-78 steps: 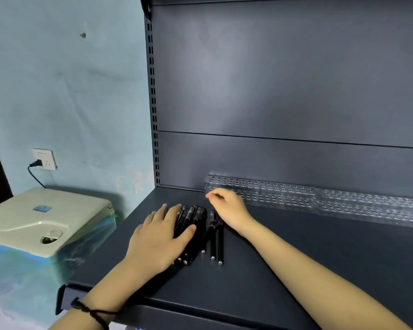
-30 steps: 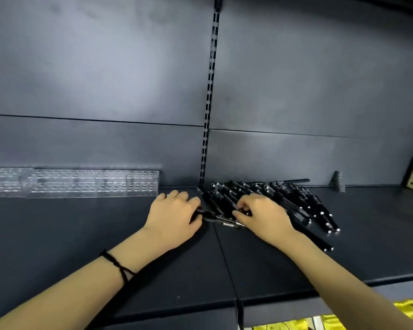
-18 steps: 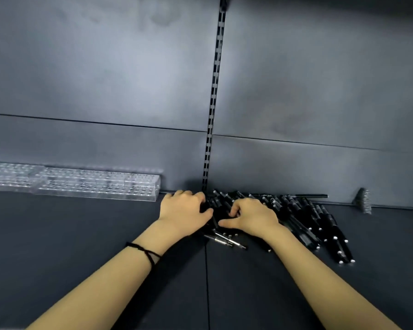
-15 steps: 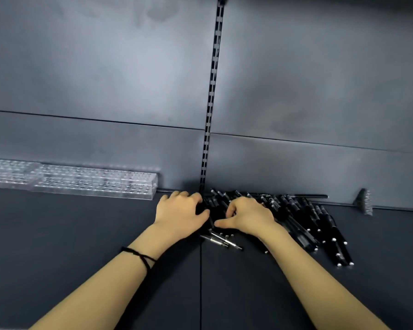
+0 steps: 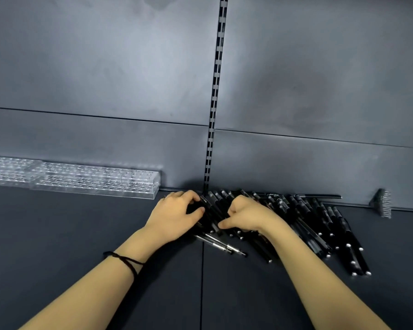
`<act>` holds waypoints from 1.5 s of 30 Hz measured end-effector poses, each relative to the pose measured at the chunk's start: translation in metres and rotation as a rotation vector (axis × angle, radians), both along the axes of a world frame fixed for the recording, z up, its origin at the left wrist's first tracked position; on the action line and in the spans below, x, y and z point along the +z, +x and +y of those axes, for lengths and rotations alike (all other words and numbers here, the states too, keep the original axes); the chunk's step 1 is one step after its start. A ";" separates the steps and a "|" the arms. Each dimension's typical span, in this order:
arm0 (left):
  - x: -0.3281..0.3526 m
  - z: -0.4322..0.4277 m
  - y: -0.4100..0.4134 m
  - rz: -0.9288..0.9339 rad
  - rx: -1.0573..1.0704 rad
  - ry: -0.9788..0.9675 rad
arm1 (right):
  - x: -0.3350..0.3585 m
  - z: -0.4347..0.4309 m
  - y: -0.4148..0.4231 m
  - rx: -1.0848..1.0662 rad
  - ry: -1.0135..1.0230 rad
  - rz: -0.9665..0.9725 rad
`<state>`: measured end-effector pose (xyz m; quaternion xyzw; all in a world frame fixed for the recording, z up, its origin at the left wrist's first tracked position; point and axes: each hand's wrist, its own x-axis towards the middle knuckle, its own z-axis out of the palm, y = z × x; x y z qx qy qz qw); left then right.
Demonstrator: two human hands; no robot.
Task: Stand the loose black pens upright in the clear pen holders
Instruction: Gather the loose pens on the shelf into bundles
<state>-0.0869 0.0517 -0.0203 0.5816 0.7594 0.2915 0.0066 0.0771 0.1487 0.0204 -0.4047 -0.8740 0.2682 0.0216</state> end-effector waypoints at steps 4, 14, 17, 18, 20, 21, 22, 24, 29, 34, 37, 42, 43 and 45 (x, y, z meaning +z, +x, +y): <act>0.006 0.001 0.003 -0.268 0.076 0.149 | -0.004 0.002 0.003 -0.036 -0.145 0.222; 0.026 -0.004 0.018 -1.461 -0.172 0.373 | 0.000 -0.029 -0.010 0.146 -0.392 0.471; 0.031 -0.003 0.006 -1.633 -0.119 0.543 | -0.003 -0.020 -0.008 0.001 -0.295 0.587; 0.032 -0.004 0.000 -1.654 -0.097 0.571 | -0.006 -0.016 -0.006 -0.037 -0.220 0.596; 0.030 -0.004 -0.007 -1.682 -0.060 0.563 | -0.015 -0.010 -0.007 -0.040 -0.060 0.518; 0.029 -0.004 -0.010 -1.690 -0.040 0.536 | -0.019 -0.010 -0.008 -0.023 -0.008 0.452; 0.027 -0.003 -0.011 -1.691 -0.016 0.506 | -0.021 -0.010 -0.010 -0.016 0.026 0.383; 0.025 -0.002 -0.011 -1.671 0.021 0.452 | -0.023 -0.012 -0.015 -0.041 0.083 0.277; 0.023 -0.001 -0.013 -1.710 0.018 0.439 | -0.019 -0.021 -0.021 -0.113 0.255 0.150; 0.022 -0.002 -0.018 -1.801 -0.010 0.452 | -0.015 -0.023 -0.026 -0.144 0.267 0.067; 0.023 -0.001 -0.016 -1.784 0.019 0.452 | -0.016 -0.016 -0.023 -0.192 0.171 0.176; 0.021 0.005 -0.013 -1.772 0.126 0.425 | -0.003 -0.012 -0.006 -0.246 -0.216 0.666; 0.021 0.007 -0.009 -1.750 0.128 0.418 | 0.001 -0.012 -0.003 -0.238 -0.274 0.695; 0.024 0.011 0.004 -1.655 0.114 0.385 | 0.008 -0.014 0.001 -0.171 -0.310 0.657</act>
